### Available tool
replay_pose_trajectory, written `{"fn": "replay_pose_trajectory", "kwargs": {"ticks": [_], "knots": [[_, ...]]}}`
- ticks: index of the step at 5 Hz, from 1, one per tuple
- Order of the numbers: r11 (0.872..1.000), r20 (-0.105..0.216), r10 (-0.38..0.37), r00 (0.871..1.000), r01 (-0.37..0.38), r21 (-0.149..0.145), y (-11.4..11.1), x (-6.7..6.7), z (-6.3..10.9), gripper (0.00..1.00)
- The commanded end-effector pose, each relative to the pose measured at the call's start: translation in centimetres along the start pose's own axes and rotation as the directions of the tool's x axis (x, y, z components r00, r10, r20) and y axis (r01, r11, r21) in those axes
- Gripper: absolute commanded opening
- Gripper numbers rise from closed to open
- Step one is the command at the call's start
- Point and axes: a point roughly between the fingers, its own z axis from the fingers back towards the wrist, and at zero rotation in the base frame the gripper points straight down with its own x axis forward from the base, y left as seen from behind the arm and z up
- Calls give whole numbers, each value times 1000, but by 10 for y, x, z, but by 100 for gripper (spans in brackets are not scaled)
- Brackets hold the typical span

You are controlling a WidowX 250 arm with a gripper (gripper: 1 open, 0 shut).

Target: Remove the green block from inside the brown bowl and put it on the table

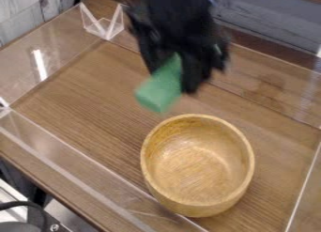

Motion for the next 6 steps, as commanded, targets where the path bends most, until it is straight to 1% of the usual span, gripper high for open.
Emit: {"fn": "replay_pose_trajectory", "kwargs": {"ticks": [1, 2, 3, 4, 5, 6], "knots": [[1000, 50, 7, 999, -8, 8, 24, -3, 7, 0], [1000, 53, 10, 999, -10, 11, 25, -20, -6, 0], [1000, 51, -3, 999, 2, 6, 0, -26, -20, 0], [1000, 55, -26, 998, 26, 0, -47, -27, -30, 0], [1000, 80, -2, 997, 2, 7, -41, -16, -14, 0], [999, 111, 38, 993, -41, 23, -22, 0, 11, 0]]}}
